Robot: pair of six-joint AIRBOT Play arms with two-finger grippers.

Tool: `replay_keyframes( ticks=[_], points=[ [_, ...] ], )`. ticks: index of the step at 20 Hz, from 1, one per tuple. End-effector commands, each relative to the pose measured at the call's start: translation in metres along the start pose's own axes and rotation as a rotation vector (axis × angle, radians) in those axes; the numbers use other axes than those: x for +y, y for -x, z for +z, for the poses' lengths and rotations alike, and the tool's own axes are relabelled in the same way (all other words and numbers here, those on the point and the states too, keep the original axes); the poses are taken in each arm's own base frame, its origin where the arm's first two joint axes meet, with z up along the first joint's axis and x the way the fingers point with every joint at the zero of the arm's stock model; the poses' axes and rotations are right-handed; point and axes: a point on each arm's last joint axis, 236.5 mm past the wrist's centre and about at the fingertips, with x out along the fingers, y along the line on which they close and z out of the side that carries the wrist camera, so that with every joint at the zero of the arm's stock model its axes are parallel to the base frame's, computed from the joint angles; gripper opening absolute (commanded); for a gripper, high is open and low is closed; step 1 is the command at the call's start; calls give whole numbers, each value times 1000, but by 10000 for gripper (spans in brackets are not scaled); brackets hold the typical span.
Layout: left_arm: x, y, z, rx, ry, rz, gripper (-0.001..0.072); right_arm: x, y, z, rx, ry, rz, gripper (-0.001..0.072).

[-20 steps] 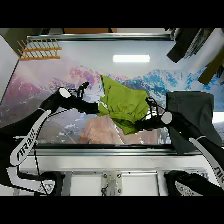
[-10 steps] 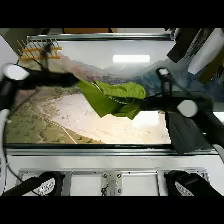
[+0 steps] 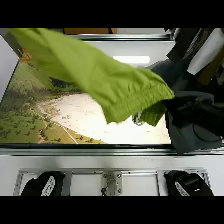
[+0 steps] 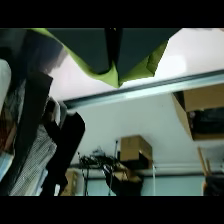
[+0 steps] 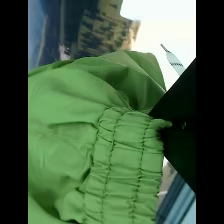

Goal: Fold the clothes and pants, and hang the long-sleeved shirts on hangers.

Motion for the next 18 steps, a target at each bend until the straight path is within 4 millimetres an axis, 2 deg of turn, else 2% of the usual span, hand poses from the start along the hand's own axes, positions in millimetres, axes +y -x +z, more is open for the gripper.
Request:
replay_keyframes(
  ticks=[1,2,4,6,8,10,12,13,15,17,18],
  points=[
    [-3,37,51,-191,-40,88,4,48,12,-30,119,-60,192,24],
    [1,39,58,-224,-40,105,4,68,13,-30,129,-49,286,24],
    [12,30,66,-249,-23,112,5,101,15,-25,130,-30,455,23],
    [12,13,71,-230,-15,71,4,120,13,-18,135,-46,573,24],
    [13,-19,66,-184,1,12,4,118,-1,-18,174,-101,585,23],
    [21,-65,46,-113,41,-45,5,102,-27,-23,247,-200,532,24],
    [32,-121,10,-22,96,-88,4,76,-56,-37,318,-263,433,24],
    [39,-152,-18,36,130,-101,5,57,-71,-45,346,-254,363,23],
    [52,-211,-87,164,199,-120,4,8,-105,-59,377,-253,182,24],
    [62,-257,-161,299,267,-127,6,-49,-137,-66,372,-260,-4,25],
    [65,-273,-200,372,296,-132,153,-76,-150,-68,368,-276,-78,25]
  ],
)
